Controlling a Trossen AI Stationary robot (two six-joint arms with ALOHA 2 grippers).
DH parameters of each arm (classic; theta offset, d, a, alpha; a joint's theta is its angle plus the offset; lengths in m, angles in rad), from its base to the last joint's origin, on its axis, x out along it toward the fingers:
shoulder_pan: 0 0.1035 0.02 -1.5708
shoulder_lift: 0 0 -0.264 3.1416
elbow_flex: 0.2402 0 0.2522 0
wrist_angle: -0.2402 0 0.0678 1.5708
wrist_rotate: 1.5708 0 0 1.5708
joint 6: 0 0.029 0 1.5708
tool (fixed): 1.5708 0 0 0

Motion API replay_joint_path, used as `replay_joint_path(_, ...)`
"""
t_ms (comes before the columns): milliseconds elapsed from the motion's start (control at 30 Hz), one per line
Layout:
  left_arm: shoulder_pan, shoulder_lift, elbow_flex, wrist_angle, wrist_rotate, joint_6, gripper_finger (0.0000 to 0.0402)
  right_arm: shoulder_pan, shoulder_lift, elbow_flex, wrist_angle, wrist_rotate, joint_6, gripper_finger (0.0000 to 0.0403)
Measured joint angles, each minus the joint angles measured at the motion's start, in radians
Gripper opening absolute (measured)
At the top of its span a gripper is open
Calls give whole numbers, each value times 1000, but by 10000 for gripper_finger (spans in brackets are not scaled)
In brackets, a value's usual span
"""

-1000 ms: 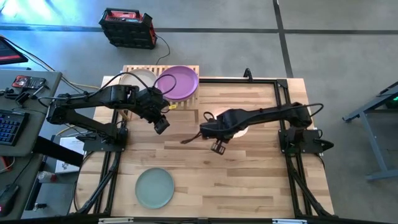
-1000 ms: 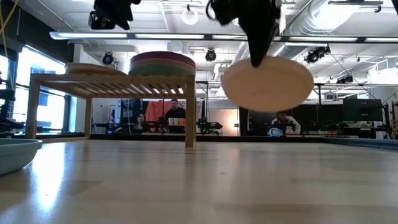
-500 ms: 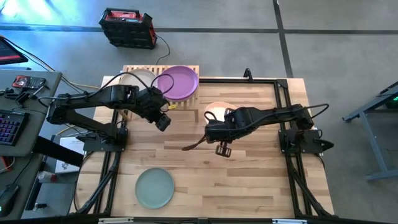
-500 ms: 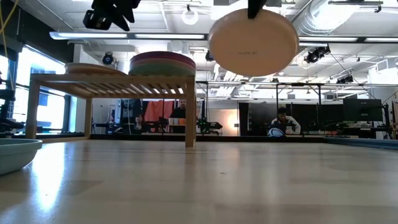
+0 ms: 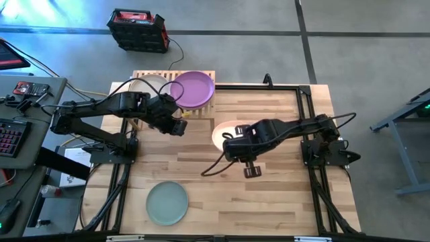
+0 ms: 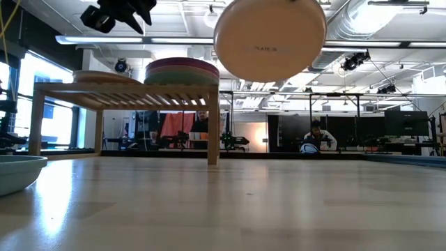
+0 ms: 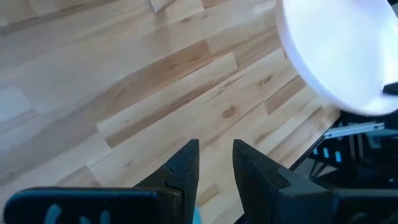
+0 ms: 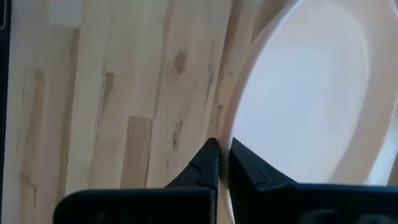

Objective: Place and stack plates onto a shelf
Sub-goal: Stack the light brown plate on top of the gray plate on the shelf

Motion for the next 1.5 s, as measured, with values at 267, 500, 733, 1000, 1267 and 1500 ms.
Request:
replay_joint_path(267,-1,0,0,1,2,-86,85,22,0,0,39,-4,-152,0)
replay_joint_path(500,0,0,0,5,2,-182,85,30,0,0,110,-7,-326,0)
replay_joint_path(733,-34,0,0,26,-12,-237,85,30,0,0,146,-40,-460,0)
replay_joint_path(1000,-98,21,1,67,-25,-269,85,30,0,0,186,-46,-577,0)
replay_joint_path(1267,-127,71,0,109,-24,-269,85,30,0,0,202,-49,-611,0)
replay_joint_path(1500,-127,116,0,128,-23,-262,85,30,0,-1,206,-49,-611,0)
